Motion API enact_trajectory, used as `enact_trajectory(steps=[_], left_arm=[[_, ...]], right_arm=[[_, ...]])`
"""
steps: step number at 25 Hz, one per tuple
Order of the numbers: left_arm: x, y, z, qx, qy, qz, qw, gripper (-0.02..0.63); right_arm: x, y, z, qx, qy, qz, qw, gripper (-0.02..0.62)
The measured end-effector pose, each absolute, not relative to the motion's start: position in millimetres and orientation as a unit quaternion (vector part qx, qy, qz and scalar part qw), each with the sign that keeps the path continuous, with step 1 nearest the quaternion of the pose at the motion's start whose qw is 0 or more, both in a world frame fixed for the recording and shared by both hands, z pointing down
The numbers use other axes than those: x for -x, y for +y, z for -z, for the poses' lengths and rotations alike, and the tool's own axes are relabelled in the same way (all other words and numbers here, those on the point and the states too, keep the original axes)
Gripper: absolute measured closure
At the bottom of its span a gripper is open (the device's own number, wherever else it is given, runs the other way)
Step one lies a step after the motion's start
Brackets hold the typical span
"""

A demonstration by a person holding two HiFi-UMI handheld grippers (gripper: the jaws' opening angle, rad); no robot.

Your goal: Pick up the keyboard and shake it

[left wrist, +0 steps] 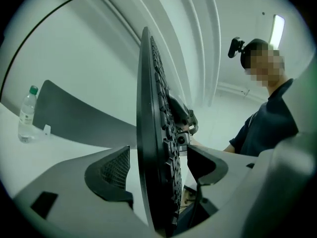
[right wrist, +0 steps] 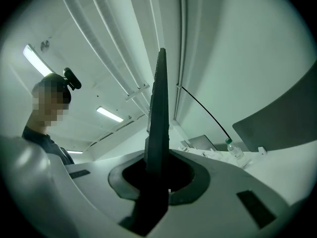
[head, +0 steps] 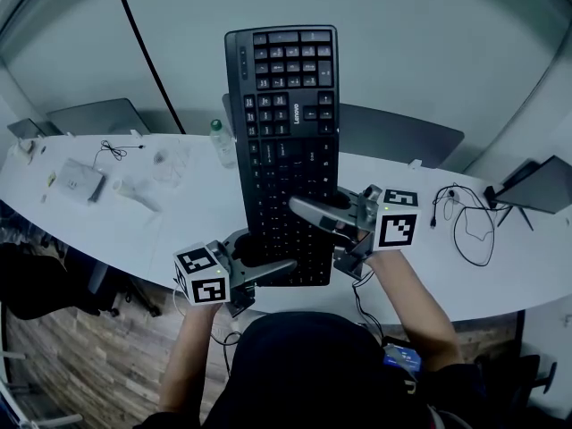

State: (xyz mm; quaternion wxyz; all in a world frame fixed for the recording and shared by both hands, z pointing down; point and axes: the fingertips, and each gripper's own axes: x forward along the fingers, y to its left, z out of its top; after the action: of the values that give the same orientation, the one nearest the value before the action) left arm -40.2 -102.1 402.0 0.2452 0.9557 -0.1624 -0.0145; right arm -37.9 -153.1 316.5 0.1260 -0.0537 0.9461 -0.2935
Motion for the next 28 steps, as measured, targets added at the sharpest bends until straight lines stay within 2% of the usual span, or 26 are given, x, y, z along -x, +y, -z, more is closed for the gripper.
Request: enact_trajectory(steps=[2, 3, 6, 18, 28], left_arm=[[38.1, -100.2, -401.9, -0.956, -0.155, 0.012, 0.249, 0.253], [37.2, -99.3, -401.7, -0.956, -0.152, 0.010, 0.250, 0.339], [33.6, -95.7, -399.0, -0.959, -0.137, 0.007, 0.248, 0.423], [31.4, -88.2, -394.5, -0.963, -0.091, 0.037, 0.253, 0.489], [29.1, -87.4, -394.3, -0.962, -0.086, 0.039, 0.255, 0.497]], right_arm=[[38.3, -152.8, -316.4, 0.050, 0.944, 0.300, 0.130, 0.508], [38.3, -152.7, -316.4, 0.050, 0.943, 0.301, 0.132, 0.508], [37.9, -153.0, -316.4, 0.051, 0.944, 0.300, 0.131, 0.508], [37.3, -154.7, -317.8, 0.040, 0.936, 0.316, 0.149, 0.508], [36.7, -154.7, -318.3, 0.035, 0.935, 0.320, 0.150, 0.508]])
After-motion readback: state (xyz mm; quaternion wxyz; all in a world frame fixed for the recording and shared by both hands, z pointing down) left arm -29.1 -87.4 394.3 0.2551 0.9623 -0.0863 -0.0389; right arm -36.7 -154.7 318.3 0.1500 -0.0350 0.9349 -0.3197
